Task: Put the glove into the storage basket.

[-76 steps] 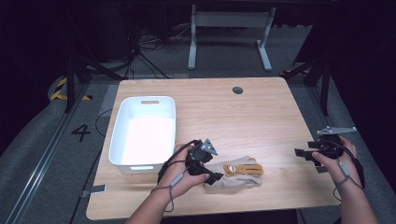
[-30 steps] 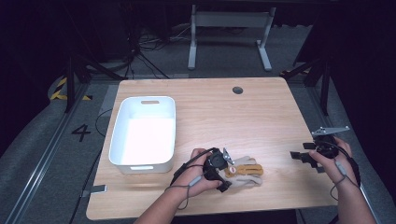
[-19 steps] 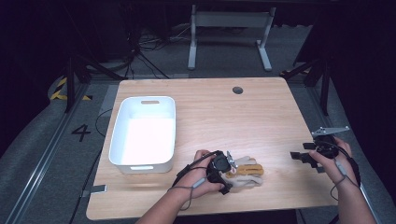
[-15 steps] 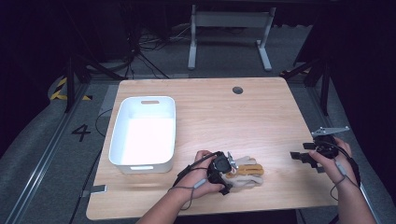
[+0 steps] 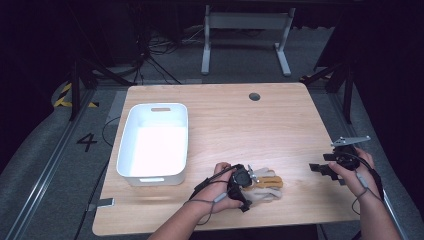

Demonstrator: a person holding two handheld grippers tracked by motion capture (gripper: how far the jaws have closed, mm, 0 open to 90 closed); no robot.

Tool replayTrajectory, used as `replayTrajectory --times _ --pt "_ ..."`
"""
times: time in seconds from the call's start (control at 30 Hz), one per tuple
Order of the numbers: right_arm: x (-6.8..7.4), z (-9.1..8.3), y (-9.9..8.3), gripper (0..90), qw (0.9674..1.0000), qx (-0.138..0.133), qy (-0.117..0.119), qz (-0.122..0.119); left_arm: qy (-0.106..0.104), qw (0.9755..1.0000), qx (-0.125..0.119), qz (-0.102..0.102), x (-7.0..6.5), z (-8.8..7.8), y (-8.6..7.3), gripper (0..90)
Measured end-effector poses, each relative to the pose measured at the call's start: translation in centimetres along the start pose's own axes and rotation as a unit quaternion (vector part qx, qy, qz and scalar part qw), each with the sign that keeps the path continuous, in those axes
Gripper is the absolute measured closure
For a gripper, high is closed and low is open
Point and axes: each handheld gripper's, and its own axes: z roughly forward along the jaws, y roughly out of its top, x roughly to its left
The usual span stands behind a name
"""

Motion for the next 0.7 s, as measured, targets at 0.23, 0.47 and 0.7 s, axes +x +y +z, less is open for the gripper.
replayTrajectory --times 0.23,0.47,0.7 --pt "0.0 0.2 -0.1 22.4 1.0000 0.003 0.001 0.002 0.005 1.0000 0.000 -0.003 0.1 0.2 0.2 0.1" --pt "-0.1 0.2 -0.1 22.4 1.0000 -0.003 0.004 0.001 0.005 0.9998 -0.017 -0.005 0.5 -0.5 0.1 18.9" --pt "0.1 0.2 0.0 22.4 1.0000 -0.005 0.005 -0.001 0.006 0.9998 -0.017 -0.002 0.6 -1.2 -0.2 51.5"
